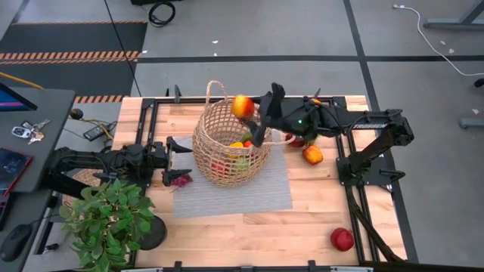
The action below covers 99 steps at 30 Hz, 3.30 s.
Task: Build produce basket
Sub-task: Put the orange mango into the brown basket
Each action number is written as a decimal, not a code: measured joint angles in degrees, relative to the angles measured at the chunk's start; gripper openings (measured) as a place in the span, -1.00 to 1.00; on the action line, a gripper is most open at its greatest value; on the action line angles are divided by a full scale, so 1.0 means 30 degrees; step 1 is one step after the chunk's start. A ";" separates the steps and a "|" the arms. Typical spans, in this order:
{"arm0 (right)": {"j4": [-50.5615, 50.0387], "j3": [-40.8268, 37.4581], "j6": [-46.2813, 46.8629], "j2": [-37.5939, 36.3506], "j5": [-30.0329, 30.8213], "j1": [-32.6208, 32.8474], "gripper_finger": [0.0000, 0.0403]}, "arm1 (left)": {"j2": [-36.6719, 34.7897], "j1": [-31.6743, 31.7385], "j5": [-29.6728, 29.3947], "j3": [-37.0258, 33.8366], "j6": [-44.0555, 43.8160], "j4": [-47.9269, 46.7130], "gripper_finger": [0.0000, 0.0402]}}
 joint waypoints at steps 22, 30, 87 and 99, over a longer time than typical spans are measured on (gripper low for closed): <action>-0.0572 -0.0007 -2.6641 0.0240 0.8029 0.1169 0.46 | 0.0000 -0.0001 0.0000 0.0000 0.0007 0.0000 0.93; -0.0565 -0.0007 -2.5799 0.0240 0.7929 0.1169 0.46 | 0.0003 -0.0006 0.0000 0.0000 0.0007 0.0000 0.93; -0.0072 -0.0430 0.5368 -0.0342 -1.5379 -0.3654 0.47 | 0.0007 -0.0002 -0.0002 0.0000 0.0020 -0.0007 0.93; -0.0192 -0.0438 0.6039 0.0224 -0.8511 -0.3602 0.47 | 0.0007 0.0000 -0.0005 0.0000 0.0014 -0.0007 0.93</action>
